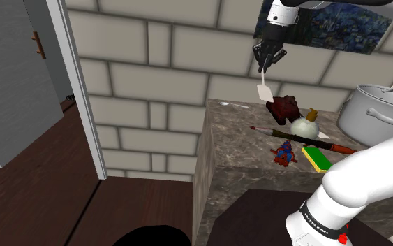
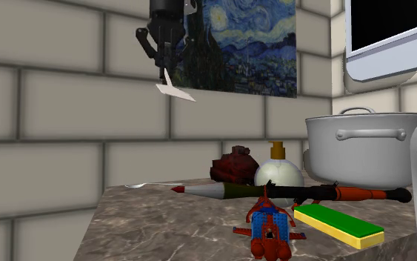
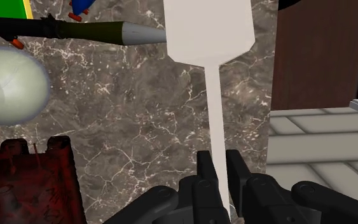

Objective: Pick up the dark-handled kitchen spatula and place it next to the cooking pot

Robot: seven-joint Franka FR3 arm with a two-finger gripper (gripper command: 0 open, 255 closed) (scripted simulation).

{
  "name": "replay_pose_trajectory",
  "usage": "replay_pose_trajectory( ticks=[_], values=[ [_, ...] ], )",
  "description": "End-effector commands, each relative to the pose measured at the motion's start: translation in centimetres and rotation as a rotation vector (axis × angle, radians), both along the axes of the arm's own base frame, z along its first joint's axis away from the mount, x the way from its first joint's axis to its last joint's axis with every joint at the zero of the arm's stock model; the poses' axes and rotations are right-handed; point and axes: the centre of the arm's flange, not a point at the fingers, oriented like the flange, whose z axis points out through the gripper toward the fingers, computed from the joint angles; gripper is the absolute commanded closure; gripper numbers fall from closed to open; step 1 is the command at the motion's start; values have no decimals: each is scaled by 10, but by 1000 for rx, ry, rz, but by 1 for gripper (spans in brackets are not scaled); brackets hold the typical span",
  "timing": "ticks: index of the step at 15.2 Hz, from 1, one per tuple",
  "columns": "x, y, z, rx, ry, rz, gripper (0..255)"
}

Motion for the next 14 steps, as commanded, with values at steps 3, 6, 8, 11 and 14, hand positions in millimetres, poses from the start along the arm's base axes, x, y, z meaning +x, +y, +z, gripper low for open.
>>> replay_pose_trajectory(
  ticks=[3,6,8,11,14],
  values=[
    [0,1,20,0,0,0,255],
    [0,1,36,0,0,0,255],
    [0,1,47,0,0,0,255],
    [0,1,61,0,0,0,255],
    [-33,-22,61,0,0,0,255]
  ],
)
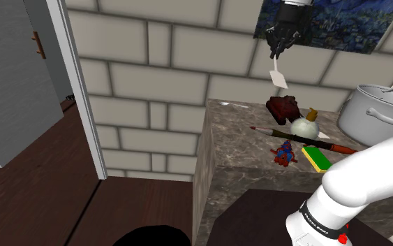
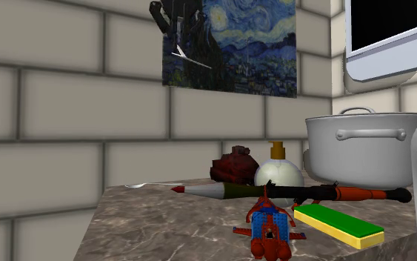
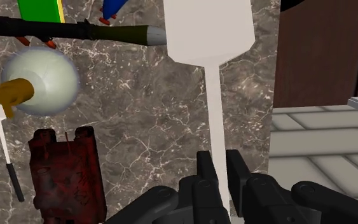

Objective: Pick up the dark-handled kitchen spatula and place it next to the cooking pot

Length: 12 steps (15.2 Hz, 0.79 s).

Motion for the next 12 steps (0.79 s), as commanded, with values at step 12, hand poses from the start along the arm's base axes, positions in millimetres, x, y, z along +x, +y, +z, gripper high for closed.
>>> replay_pose_trajectory(
  ticks=[12],
  values=[
    [-141,-95,1,0,0,1,255]
  ],
)
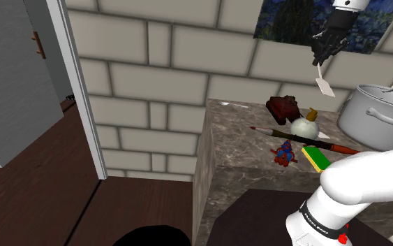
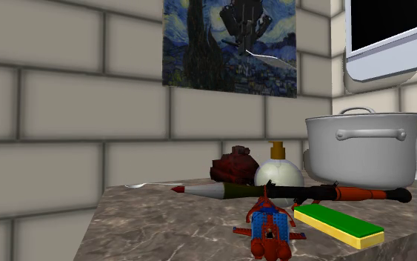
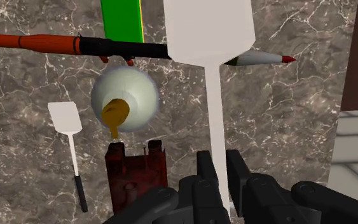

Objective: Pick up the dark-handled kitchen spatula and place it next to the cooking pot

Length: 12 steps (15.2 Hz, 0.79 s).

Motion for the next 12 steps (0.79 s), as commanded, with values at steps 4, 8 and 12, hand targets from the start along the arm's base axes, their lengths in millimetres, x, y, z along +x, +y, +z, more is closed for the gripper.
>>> replay_pose_trajectory(
  ticks=[4,8,12],
  values=[
    [-53,-38,-2,0,0,1,255],
    [-96,-68,-2,0,0,1,255],
    [-140,-98,-2,0,0,1,255]
  ],
)
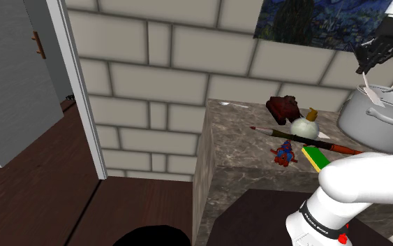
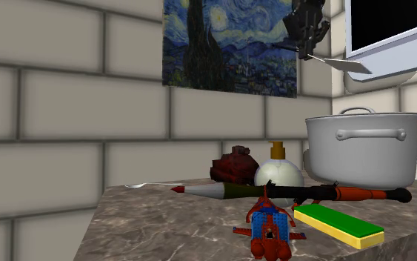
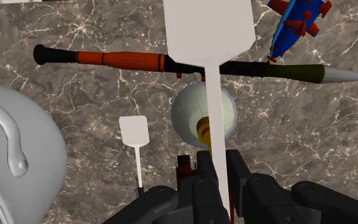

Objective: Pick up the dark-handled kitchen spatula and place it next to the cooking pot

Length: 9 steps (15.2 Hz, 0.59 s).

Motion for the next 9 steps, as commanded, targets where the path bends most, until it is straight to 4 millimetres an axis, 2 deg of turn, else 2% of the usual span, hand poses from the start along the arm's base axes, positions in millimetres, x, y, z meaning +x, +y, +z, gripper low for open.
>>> replay_pose_trajectory(
  ticks=[1,9],
  values=[
    [-23,-18,0,0,1,1,255],
    [-110,-78,0,0,1,1,255]
  ],
)
